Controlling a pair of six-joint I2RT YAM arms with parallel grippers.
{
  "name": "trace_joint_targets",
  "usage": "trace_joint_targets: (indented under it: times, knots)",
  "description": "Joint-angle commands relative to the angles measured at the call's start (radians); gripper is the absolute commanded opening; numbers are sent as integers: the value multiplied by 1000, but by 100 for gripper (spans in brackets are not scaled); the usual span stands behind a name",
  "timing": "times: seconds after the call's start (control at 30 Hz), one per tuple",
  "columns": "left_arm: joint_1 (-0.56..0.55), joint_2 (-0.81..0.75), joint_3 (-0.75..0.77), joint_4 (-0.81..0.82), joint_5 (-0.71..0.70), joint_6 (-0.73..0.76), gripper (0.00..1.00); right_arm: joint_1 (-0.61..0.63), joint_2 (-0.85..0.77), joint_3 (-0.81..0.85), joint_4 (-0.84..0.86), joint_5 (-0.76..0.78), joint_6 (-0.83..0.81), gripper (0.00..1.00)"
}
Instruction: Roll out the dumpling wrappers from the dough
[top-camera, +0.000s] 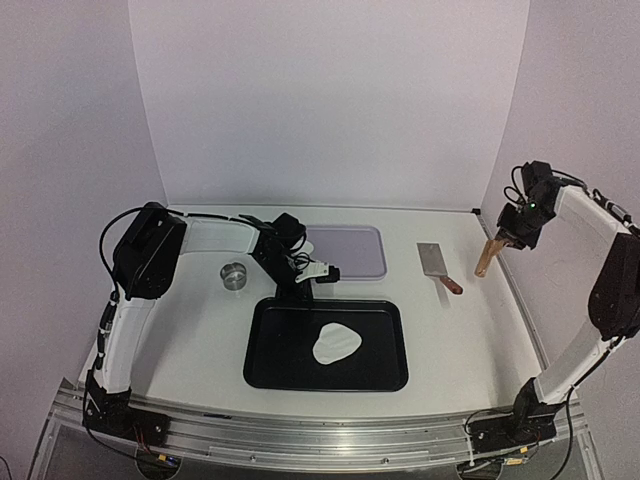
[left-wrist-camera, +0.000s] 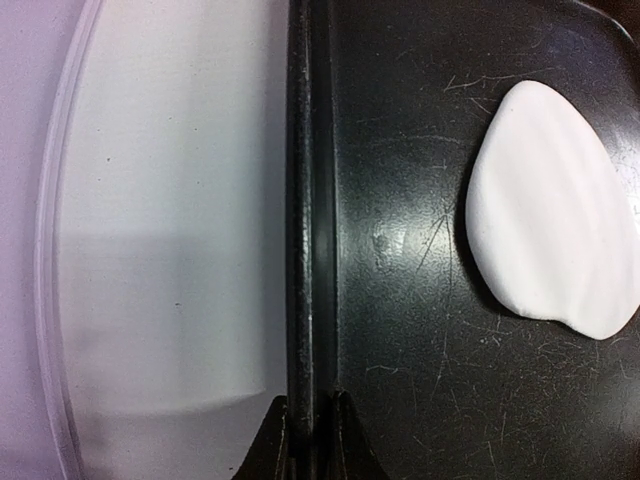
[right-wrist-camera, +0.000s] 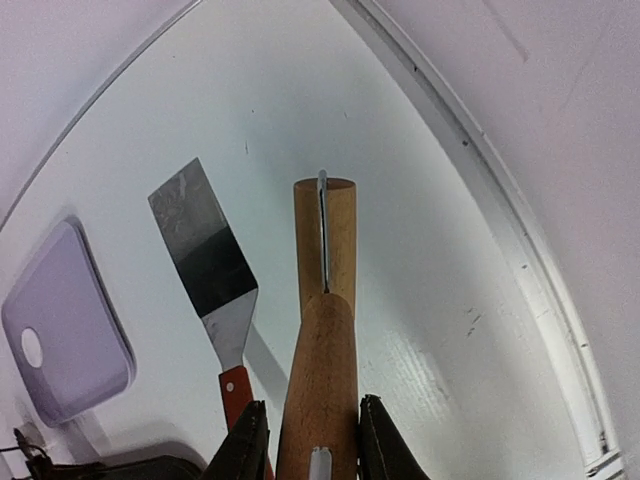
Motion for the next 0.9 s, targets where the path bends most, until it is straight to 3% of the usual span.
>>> trace_joint_targets:
  times: [0.0, 0.13, 0.37, 0.5, 0.63, 0.87]
  knots:
    - [-18, -23, -29, -2, -36, 54, 0, -37, -109, -152, 271, -62, 352, 0]
    - [-19, -27, -34, 2, -36, 52, 0, -56, -181, -361, 529, 9, 613, 0]
    - [-24, -37, -36, 0, -46, 55, 0, -56, -165, -579, 849, 87, 826, 0]
    - [-29, -33, -37, 3, -50, 55, 0, -56, -95, -603, 925, 8, 885, 0]
    - [-33, -33, -36, 6, -54, 55, 0, -56, -91, -691, 990, 37, 993, 0]
    - [-36, -31, -29, 9, -59, 59, 0, -56, -136, -861, 997, 51, 1136, 24]
